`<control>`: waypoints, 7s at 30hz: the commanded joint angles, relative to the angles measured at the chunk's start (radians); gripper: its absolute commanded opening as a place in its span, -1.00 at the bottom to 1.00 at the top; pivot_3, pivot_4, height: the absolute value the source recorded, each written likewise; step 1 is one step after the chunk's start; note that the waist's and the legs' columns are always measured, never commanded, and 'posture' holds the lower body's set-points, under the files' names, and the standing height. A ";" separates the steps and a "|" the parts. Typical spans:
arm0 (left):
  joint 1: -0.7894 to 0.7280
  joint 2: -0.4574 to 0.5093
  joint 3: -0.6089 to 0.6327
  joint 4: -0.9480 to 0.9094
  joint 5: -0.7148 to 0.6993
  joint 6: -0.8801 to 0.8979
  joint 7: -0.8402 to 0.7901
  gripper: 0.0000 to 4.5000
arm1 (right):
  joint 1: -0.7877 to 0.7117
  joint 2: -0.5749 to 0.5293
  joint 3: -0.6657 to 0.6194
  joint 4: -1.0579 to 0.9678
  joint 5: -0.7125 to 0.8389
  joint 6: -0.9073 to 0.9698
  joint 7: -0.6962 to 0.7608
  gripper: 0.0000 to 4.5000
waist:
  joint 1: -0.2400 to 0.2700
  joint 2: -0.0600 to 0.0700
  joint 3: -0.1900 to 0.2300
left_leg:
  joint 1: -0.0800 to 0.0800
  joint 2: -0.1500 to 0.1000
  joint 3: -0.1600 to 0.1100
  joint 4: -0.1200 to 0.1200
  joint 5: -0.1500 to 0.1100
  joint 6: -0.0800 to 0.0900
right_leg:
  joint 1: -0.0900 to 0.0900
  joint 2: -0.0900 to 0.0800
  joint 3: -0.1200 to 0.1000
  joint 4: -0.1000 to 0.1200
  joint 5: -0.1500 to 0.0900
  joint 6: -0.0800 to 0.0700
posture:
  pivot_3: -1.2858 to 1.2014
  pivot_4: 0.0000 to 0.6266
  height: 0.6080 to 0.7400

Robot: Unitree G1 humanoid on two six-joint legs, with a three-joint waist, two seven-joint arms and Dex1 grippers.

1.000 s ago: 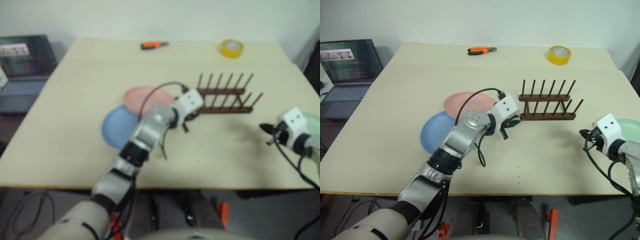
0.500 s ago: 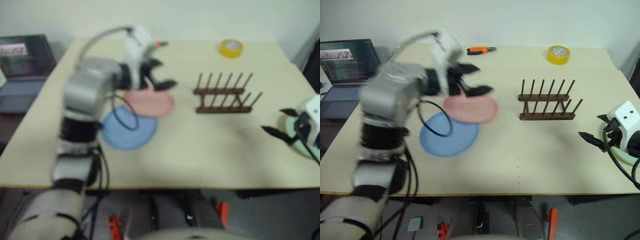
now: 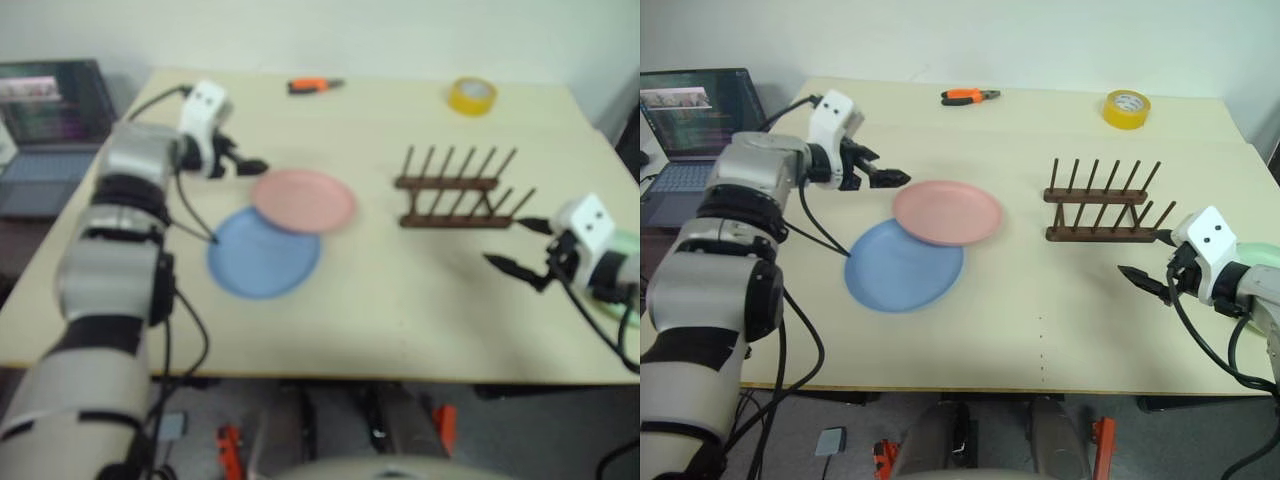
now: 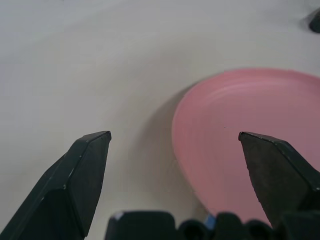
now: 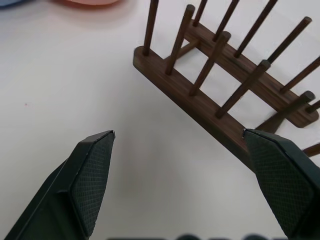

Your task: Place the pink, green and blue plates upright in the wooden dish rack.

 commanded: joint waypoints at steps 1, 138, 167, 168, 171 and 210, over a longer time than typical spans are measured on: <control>-0.050 -0.007 0.016 0.042 0.023 -0.048 0.027 1.00 | 0.010 0.004 -0.014 -0.050 0.012 0.005 -0.015 0.98 | 0.000 0.000 0.000 | 0.000 0.000 0.000 0.000 0.000 0.000 | 0.000 0.000 0.000 0.000 0.000 0.000 | 0.03 -0.52 1.00; 0.009 -0.036 0.029 -0.893 -0.021 0.352 0.067 -1.00 | -0.765 0.558 0.687 0.299 -0.516 -0.354 -0.262 -0.98 | -0.011 -0.002 -0.002 | 0.002 0.001 0.001 0.004 0.002 -0.001 | -0.002 0.002 0.003 0.012 0.004 -0.003 | 0.03 -0.52 1.00; -0.044 0.177 0.158 -0.870 -0.157 0.247 -0.076 0.80 | -0.811 0.655 0.585 0.433 -0.479 -0.553 -0.270 -1.00 | -0.020 -0.002 -0.002 | 0.003 0.002 0.002 0.004 0.002 -0.003 | -0.007 0.002 0.003 0.020 0.001 -0.008 | 0.03 -0.52 1.00; -0.046 0.199 0.192 -0.871 -0.187 0.239 -0.087 0.80 | -0.819 0.654 0.565 0.440 -0.459 -0.546 -0.266 -1.00 | -0.020 -0.002 -0.002 | 0.002 0.002 0.002 0.004 0.002 -0.003 | -0.009 0.002 0.003 0.020 0.001 -0.008 | 0.03 -0.52 1.00; 0.028 0.263 0.301 -0.904 -0.274 0.127 -0.153 0.80 | -0.862 0.645 0.476 0.453 -0.376 -0.508 -0.251 -1.00 | -0.025 -0.002 -0.002 | 0.001 0.002 0.002 0.003 0.002 -0.003 | -0.010 0.002 0.003 0.020 0.001 -0.008 | 0.03 -0.52 1.00; 0.500 0.270 0.265 -1.265 -0.617 0.238 -0.323 0.80 | -1.132 -0.036 -0.039 1.092 0.266 0.370 0.318 -1.00 | -0.028 -0.002 -0.001 | 0.001 0.002 0.003 0.001 0.004 -0.005 | -0.010 0.002 0.003 0.019 -0.003 -0.007 | 0.03 -0.52 1.00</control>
